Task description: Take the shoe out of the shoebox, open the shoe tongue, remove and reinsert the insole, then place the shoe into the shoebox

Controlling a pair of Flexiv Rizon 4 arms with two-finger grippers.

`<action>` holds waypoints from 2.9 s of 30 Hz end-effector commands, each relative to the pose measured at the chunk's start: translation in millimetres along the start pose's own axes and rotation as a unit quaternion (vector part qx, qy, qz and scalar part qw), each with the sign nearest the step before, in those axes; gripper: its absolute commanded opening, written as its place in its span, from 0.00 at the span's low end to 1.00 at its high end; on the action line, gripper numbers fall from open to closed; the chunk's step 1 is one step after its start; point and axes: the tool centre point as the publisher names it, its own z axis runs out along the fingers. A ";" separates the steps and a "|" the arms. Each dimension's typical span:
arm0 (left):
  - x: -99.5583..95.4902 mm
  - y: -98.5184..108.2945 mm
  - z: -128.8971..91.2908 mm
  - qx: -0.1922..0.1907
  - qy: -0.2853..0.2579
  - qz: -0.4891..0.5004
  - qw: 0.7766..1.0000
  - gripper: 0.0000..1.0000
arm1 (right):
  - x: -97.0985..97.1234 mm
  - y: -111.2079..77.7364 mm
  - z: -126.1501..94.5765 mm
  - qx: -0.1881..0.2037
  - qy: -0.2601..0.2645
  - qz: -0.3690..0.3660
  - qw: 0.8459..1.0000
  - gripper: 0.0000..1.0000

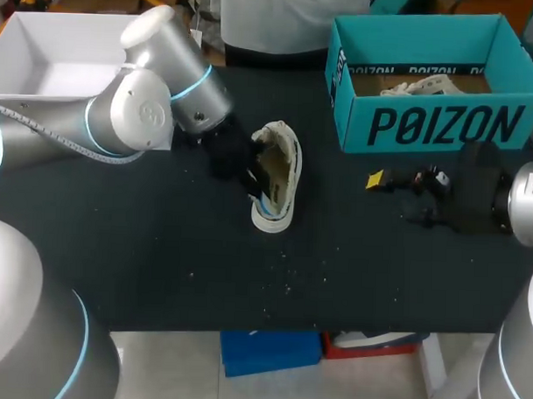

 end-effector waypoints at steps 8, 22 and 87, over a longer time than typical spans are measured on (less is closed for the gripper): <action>-8.5 -5.9 -24.6 -0.010 -0.002 -0.001 1.000 0.96 | -0.2 0.0 -2.1 0.001 0.001 0.000 1.000 1.00; -56.1 -37.8 -62.6 -0.046 -0.005 0.037 0.998 0.00 | -0.2 0.0 -2.1 0.001 0.001 0.000 1.000 1.00; 2.7 -1.7 -26.0 -0.079 0.207 0.055 0.974 0.00 | -0.2 0.0 -2.1 0.001 0.001 0.000 1.000 1.00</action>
